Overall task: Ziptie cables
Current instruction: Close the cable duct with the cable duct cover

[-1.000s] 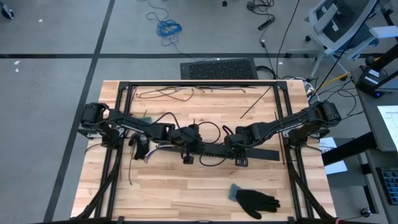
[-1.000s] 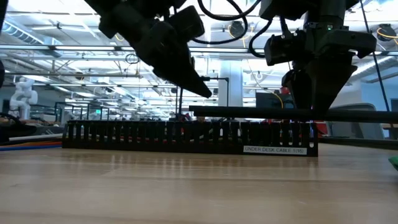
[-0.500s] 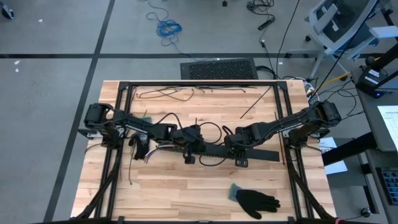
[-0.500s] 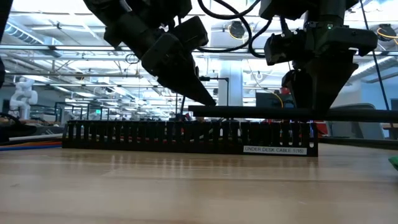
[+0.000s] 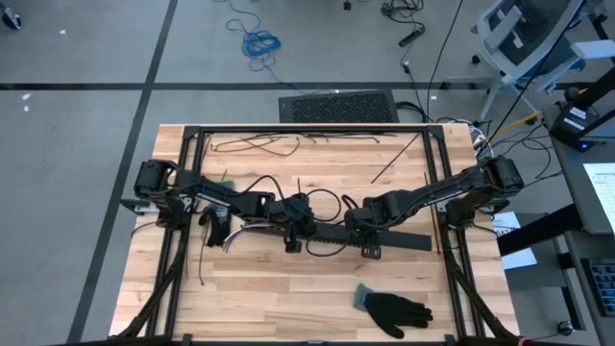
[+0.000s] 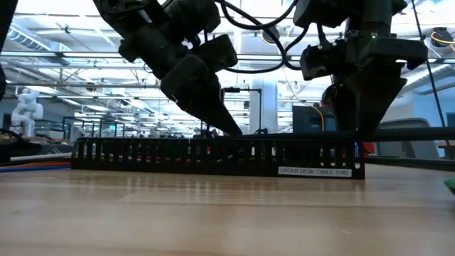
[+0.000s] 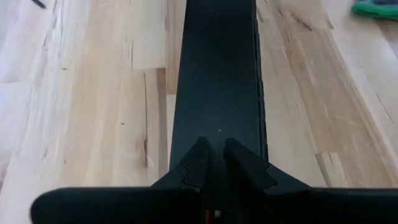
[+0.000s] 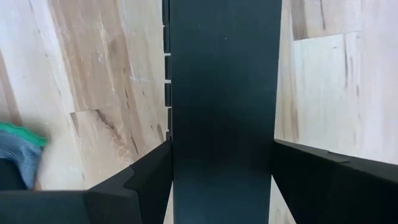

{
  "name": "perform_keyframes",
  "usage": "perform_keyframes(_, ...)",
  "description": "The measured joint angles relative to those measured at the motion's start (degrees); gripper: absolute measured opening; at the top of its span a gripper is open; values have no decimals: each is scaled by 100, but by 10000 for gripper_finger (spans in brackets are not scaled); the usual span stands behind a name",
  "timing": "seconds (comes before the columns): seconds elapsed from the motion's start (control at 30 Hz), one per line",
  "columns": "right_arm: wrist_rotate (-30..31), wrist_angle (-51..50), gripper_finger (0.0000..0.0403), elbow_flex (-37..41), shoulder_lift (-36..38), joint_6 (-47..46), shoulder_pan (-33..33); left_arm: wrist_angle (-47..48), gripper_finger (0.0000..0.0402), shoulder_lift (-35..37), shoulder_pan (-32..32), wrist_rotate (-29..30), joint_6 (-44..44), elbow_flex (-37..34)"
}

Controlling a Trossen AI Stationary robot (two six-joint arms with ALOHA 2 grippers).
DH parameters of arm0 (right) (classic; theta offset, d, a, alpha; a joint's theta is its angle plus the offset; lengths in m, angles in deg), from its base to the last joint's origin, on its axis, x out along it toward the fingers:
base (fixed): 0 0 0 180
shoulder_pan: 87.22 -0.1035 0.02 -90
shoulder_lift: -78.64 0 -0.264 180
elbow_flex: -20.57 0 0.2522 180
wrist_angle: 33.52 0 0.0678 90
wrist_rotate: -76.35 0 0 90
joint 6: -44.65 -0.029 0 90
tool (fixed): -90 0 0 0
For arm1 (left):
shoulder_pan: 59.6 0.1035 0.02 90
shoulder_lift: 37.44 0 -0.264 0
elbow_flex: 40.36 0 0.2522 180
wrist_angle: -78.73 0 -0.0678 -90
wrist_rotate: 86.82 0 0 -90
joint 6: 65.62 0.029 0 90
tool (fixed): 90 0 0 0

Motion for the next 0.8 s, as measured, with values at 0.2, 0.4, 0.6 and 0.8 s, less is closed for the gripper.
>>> perform_keyframes(0.2,-137,246,226,0,-99,-96,2,37,52,2,0,0,38,0)
perform_keyframes(0.4,-56,310,226,0,-105,-58,2,0,52,57,10,38,50,-4)
perform_keyframes(0.6,18,384,226,0,-108,9,0,-8,52,125,17,296,58,81)
perform_keyframes(0.8,-10,373,232,0,-108,23,0,20,52,125,22,308,58,114)
